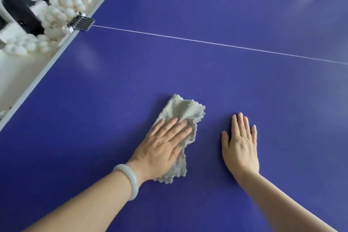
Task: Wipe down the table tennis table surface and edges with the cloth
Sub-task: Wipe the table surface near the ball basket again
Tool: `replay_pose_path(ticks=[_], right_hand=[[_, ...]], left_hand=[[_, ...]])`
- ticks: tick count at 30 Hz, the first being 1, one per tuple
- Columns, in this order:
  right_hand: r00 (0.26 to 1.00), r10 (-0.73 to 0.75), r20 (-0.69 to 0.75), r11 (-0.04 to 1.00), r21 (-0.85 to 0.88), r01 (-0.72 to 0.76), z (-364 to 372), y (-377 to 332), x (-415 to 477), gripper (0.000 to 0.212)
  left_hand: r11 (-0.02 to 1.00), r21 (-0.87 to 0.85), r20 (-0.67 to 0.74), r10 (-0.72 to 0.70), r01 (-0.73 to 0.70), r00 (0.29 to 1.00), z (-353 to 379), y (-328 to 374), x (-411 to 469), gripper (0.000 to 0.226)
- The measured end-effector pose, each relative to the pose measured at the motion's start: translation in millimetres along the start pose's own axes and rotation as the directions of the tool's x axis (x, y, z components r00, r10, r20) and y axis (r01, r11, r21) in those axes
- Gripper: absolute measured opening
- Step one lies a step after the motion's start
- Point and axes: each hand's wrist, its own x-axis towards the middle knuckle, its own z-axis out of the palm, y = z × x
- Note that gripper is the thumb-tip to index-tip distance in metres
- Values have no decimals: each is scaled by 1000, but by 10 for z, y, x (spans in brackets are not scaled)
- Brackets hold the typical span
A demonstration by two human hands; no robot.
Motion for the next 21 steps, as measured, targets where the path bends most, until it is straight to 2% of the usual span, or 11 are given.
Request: replay_pose_path(ticks=[2,4,6,7,8,10,12,14,16,18,21], right_hand=[[1000,8,8,1000,-9,-8,17,-26,-5,62],[1000,16,11,999,-37,-16,30,-38,-9,62],[1000,21,12,998,-59,-21,32,-50,-4,63],[1000,24,11,998,-60,-23,34,-54,-5,62],[1000,25,11,998,-56,-24,33,-49,-8,62],[1000,18,11,999,-37,-17,26,-19,-13,62],[1000,1,4,1000,-6,-1,12,10,-14,60],[1000,-12,-8,1000,11,13,6,25,-10,59],[1000,-17,-14,1000,4,17,14,32,-5,58],[1000,-14,-13,1000,1,14,26,35,-12,58],[1000,-1,-15,1000,0,1,43,14,-24,59]], left_hand=[[973,21,-10,-228,228,974,-48,-318,-27,56],[865,3,-13,-501,502,865,-76,-381,38,57],[760,-13,-27,-650,650,759,-77,-113,155,58],[753,-32,-27,-658,657,752,-64,120,187,59],[785,-51,-35,-619,617,784,-41,395,185,59],[896,-92,-55,-441,435,896,19,958,54,58],[971,-104,-35,-222,217,975,57,1309,-219,57],[995,-87,-8,-50,49,999,66,1276,-463,56],[1000,-19,8,24,-23,1000,46,925,-522,55],[996,52,6,-78,78,997,1,479,-461,56],[922,26,8,-386,386,922,-54,10,-327,56]])
